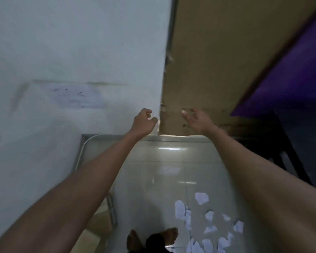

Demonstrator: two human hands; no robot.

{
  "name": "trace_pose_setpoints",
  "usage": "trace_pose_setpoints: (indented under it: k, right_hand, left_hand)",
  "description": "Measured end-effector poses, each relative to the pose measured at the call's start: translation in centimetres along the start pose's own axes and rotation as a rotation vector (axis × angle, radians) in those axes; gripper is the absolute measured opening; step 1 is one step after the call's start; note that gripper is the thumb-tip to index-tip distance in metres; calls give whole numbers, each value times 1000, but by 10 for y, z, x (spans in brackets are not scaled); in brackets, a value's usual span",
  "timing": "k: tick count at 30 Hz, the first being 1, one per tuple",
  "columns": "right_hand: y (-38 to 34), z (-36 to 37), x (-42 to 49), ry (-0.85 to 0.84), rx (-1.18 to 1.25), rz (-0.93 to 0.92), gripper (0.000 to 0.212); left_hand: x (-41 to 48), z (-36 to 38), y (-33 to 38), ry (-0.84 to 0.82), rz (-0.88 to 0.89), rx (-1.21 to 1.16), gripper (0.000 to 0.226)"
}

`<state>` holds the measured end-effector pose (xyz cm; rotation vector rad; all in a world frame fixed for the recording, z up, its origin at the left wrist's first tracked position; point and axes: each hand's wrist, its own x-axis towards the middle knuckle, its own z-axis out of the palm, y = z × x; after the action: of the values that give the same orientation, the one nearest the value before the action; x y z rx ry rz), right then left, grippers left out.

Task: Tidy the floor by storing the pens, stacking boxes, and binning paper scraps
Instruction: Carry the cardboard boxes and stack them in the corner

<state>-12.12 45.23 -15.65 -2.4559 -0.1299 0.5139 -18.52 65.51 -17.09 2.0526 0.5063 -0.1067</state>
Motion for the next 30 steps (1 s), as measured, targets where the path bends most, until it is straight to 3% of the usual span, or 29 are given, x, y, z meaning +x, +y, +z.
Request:
trace_pose_setpoints:
  k: [3,13,19,30]
  right_hand:
    - [-63,55,2,-107,-17,-125,68]
    - [-210,223,-30,-447,-183,-437,78]
    - [-258,292,-71,-612,-293,-654,67]
    - [-269,372,-155,-892,-438,-873,74]
  left_hand:
    - [-21,-70,-47,142,-97,-44,44]
    - [-144,-218,-187,534,-398,-167,42]
    - [-230,-238,-237,767,-573,-279,38]
    - [-367,-194,-283,1091,-827,-419,36]
